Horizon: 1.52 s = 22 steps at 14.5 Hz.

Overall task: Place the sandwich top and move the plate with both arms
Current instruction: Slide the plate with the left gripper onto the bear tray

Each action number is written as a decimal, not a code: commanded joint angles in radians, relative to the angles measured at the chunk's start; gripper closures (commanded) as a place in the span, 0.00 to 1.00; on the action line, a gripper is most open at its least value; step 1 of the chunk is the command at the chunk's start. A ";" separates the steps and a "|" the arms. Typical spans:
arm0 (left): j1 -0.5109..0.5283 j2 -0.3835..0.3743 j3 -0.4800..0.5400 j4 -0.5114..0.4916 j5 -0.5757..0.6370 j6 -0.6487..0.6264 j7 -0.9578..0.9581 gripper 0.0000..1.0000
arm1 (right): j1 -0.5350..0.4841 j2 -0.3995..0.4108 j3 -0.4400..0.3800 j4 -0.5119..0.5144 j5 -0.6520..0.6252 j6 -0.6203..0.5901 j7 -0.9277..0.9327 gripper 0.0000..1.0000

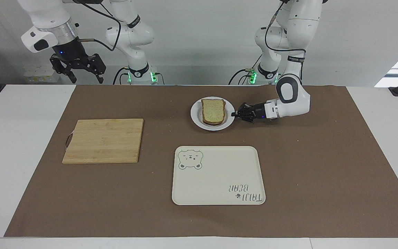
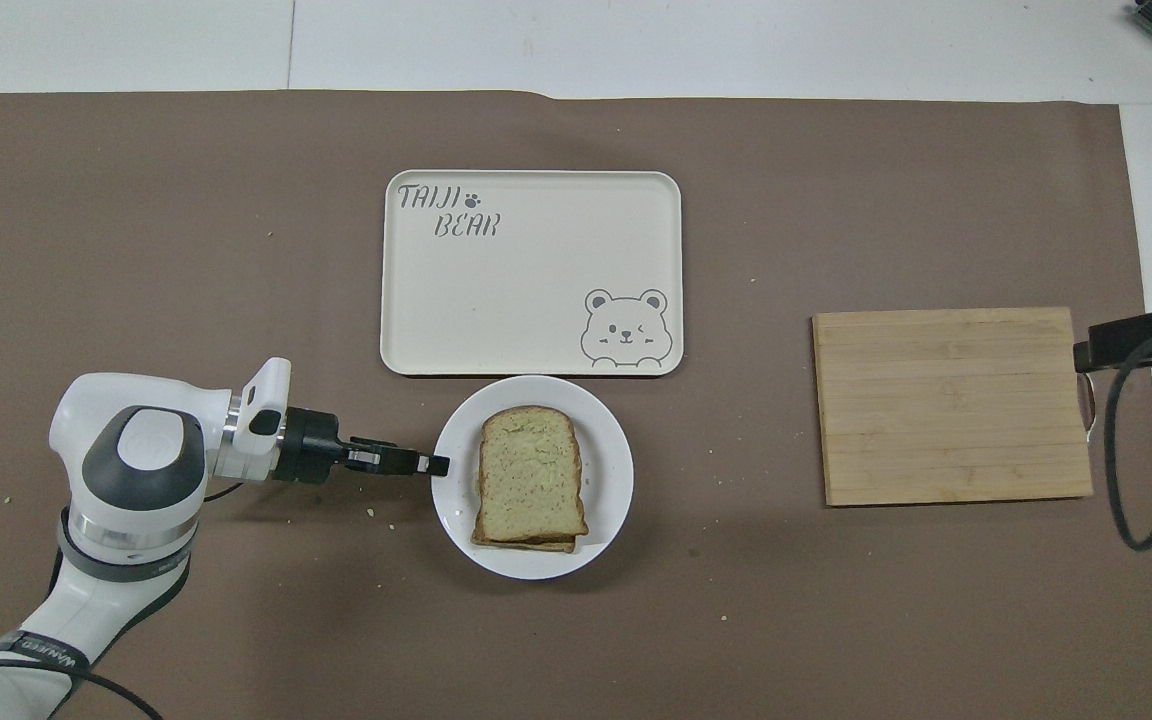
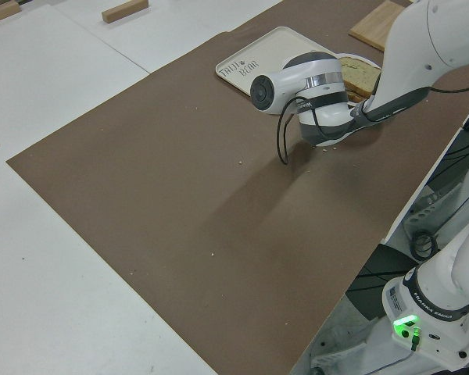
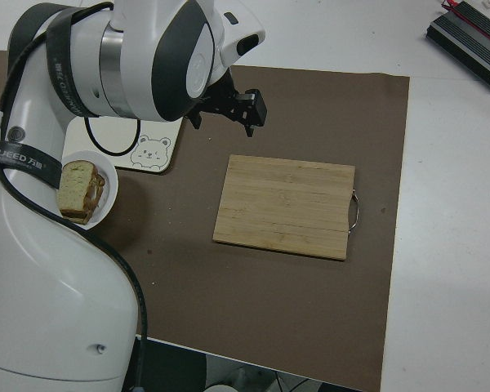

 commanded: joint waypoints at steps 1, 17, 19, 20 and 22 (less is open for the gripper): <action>0.031 0.082 -0.003 0.135 -0.013 -0.056 -0.064 1.00 | -0.004 -0.019 0.000 -0.021 -0.005 0.015 -0.021 0.00; 0.044 0.428 -0.009 0.649 -0.001 0.047 -0.326 1.00 | -0.004 -0.019 0.000 -0.021 -0.005 0.015 -0.021 0.00; 0.034 0.458 -0.007 0.687 0.015 0.065 -0.328 1.00 | -0.004 -0.019 0.000 -0.021 -0.005 0.015 -0.021 0.00; 0.031 0.459 -0.007 0.687 0.038 0.067 -0.328 1.00 | -0.004 -0.019 0.000 -0.021 -0.005 0.015 -0.021 0.00; 0.028 0.462 -0.007 0.686 0.084 0.065 -0.328 1.00 | -0.004 -0.019 0.000 -0.021 -0.005 0.015 -0.021 0.00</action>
